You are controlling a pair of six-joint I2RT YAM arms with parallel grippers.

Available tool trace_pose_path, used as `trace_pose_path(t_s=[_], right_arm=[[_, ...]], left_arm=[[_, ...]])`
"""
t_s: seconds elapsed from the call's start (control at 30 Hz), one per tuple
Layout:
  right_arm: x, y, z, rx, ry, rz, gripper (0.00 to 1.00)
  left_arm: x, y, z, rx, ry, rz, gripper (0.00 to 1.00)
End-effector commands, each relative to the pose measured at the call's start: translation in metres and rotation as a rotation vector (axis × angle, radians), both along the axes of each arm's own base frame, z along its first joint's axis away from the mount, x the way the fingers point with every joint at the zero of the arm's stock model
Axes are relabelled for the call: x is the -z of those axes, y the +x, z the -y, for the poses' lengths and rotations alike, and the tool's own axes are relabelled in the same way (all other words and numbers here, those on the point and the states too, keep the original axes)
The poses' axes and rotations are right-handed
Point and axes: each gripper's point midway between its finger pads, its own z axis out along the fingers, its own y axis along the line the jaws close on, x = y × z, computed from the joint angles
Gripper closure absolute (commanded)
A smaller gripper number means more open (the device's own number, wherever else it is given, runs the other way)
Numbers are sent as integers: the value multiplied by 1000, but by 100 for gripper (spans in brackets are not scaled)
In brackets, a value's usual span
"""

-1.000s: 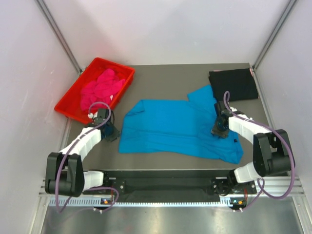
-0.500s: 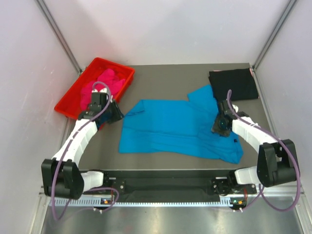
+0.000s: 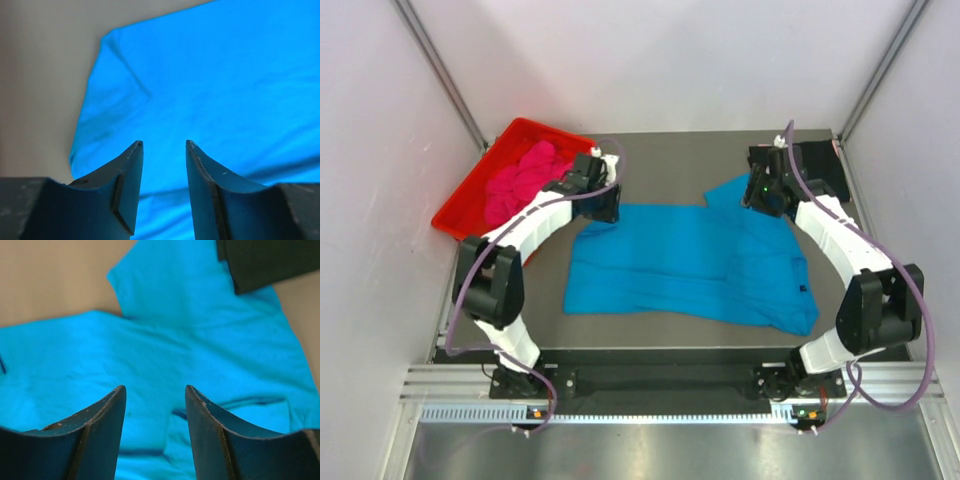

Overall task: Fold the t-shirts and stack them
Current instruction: Fold the tshirt

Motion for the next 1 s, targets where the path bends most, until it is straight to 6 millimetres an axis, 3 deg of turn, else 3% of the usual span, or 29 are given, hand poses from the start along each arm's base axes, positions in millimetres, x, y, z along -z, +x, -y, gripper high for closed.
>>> trace_pose_path(t_s=[0.0, 0.17, 0.5, 0.63, 0.67, 0.77, 0.8, 0.97], right_arm=[[-19, 19, -4, -30, 1, 50, 48], [-9, 22, -3, -22, -6, 37, 47], [3, 30, 1, -10, -9, 22, 46], [2, 36, 2, -5, -5, 27, 45], [-2, 39, 3, 1, -2, 36, 44], [-2, 46, 0, -3, 7, 39, 44], [-3, 49, -1, -4, 11, 40, 44], [2, 67, -5, -7, 18, 51, 42]], left_arm=[[4, 22, 1, 39, 112, 53, 54], [33, 37, 4, 17, 165, 18, 52], [64, 53, 1, -5, 265, -25, 55], [55, 54, -4, -17, 282, -8, 69], [53, 55, -5, -16, 290, 1, 78], [49, 56, -12, -26, 326, 10, 90], [48, 55, -13, -30, 333, 6, 99], [39, 53, -23, -62, 362, 18, 100]])
